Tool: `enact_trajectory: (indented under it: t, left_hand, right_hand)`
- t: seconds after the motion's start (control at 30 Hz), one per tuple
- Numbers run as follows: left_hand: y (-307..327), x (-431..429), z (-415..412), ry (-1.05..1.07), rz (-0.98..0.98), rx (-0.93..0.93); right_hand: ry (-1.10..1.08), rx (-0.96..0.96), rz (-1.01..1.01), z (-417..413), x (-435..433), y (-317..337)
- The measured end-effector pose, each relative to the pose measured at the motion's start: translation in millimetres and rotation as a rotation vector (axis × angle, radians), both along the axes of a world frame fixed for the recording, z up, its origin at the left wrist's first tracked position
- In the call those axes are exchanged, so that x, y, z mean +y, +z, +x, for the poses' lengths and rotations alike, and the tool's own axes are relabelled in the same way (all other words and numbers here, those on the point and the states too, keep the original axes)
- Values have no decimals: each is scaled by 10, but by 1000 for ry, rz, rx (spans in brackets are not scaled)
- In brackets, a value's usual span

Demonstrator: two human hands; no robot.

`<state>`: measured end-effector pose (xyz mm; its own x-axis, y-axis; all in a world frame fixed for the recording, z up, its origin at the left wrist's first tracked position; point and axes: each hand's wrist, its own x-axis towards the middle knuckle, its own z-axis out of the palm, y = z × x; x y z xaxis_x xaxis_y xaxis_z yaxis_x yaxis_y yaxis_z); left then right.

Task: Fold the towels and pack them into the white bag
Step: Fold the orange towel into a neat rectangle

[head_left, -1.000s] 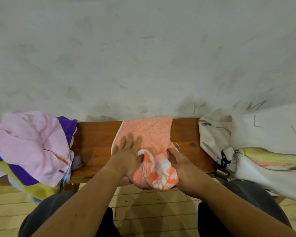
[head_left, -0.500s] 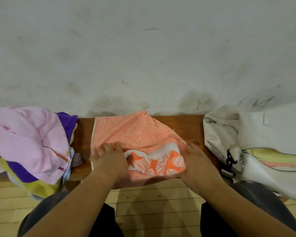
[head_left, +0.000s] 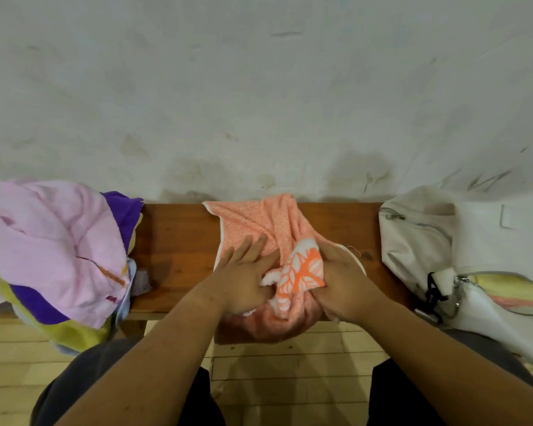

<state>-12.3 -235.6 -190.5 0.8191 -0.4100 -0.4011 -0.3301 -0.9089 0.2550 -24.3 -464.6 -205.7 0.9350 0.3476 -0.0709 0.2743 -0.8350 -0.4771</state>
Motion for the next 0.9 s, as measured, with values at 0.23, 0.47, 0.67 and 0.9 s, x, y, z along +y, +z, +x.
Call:
enact_trajectory:
  t: [0.23, 0.47, 0.67, 0.9]
  left_hand:
    - [-43, -478, -104, -117, -86, -67]
    - [94, -263, 9, 465, 115, 63]
    - [228, -229, -164, 557, 375, 17]
    - [138, -376, -150, 410, 269, -24]
  right_hand:
    - [-452, 24, -389, -337, -187, 80]
    - [116, -136, -216, -384, 81, -86]
    - [8, -91, -108, -120, 62, 37]
    - [-136, -58, -178, -206, 143, 44]
